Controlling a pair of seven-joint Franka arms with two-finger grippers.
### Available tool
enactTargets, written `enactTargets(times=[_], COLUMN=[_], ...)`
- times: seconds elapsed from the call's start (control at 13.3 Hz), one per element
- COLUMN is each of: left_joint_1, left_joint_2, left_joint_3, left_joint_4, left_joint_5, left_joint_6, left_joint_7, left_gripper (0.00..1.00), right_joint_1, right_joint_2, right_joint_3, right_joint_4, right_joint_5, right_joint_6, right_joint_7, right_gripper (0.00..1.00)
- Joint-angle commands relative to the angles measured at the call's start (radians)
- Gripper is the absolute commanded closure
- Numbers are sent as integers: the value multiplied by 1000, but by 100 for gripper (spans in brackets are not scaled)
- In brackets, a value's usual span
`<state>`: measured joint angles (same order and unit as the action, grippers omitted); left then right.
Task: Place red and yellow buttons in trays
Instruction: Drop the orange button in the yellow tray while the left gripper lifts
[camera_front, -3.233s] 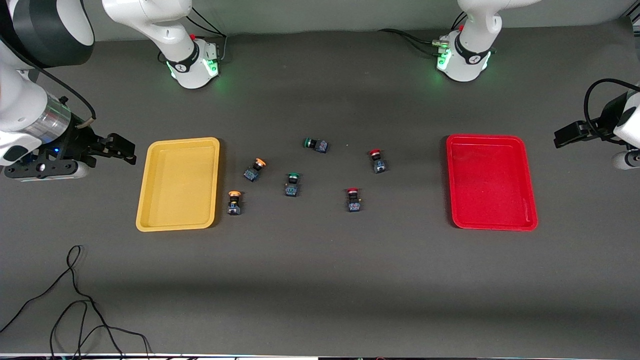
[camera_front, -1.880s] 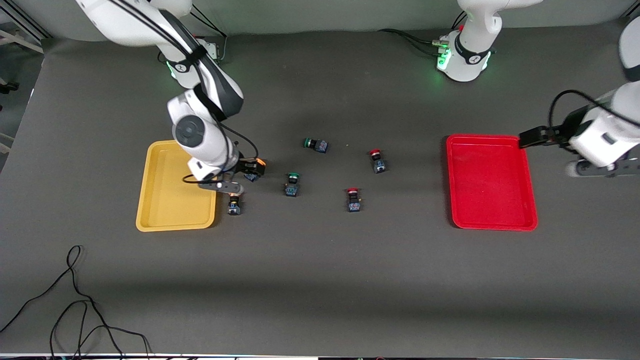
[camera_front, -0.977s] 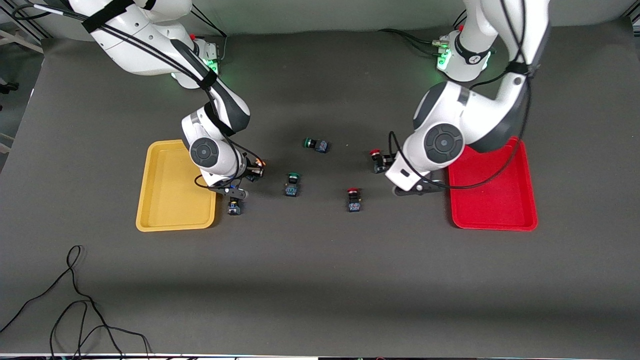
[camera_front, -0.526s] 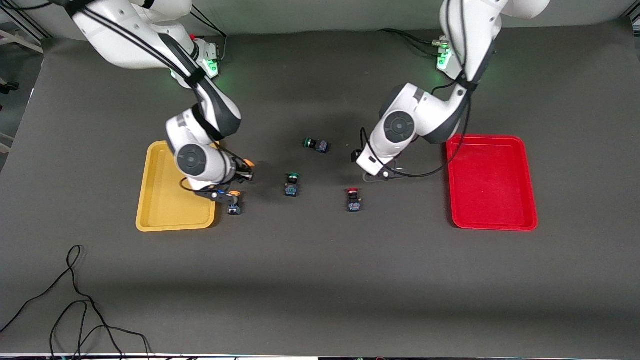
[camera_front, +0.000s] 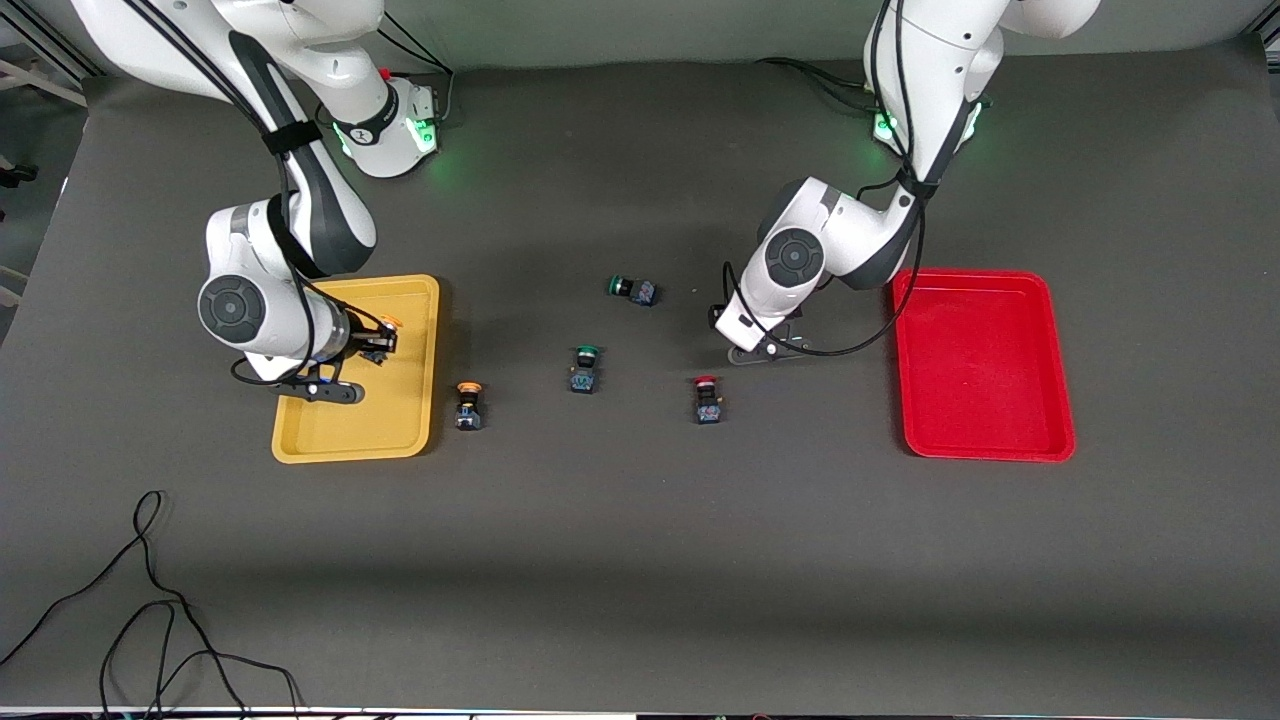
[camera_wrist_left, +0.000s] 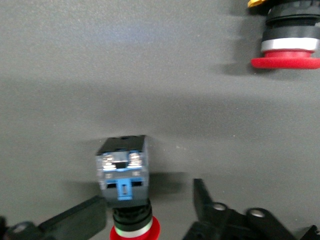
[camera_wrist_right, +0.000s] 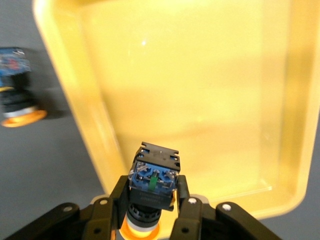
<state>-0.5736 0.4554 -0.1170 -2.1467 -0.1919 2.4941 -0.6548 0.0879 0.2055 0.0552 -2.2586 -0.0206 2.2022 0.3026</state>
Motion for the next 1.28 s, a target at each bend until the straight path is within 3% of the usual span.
enactTargets(times=[0.0, 0.15, 0.38, 0.68, 0.83, 0.98, 1.2], left_joint_1=[-9, -6, -2, 41, 130, 234, 401], left_joint_2=[2, 0, -27, -122, -210, -285, -313], left_joint_3=[10, 8, 14, 57, 66, 66, 68], left_joint_4=[-12, -12, 10, 155, 194, 188, 153], left_joint_5=[-4, -4, -4, -3, 17, 104, 196], left_joint_6=[28, 25, -17, -379, -545, -644, -676], left_joint_7=[17, 15, 6, 18, 111, 232, 416], left_gripper=[72, 100, 100, 100, 100, 100, 100], right_joint_1=[15, 16, 18, 16, 15, 13, 12], right_joint_2=[6, -23, -83, -199, -228, -233, -236], right_joint_3=[-17, -17, -14, -20, -23, -35, -58], right_joint_4=[-44, -33, 83, 250, 322, 391, 462], right_joint_5=[-4, -2, 10, 10, 22, 88, 91], right_joint_6=[62, 24, -96, -177, -249, -333, -344], right_joint_7=[-40, -28, -22, -39, -113, -158, -246], right_gripper=[1, 0, 0, 0, 0, 0, 0])
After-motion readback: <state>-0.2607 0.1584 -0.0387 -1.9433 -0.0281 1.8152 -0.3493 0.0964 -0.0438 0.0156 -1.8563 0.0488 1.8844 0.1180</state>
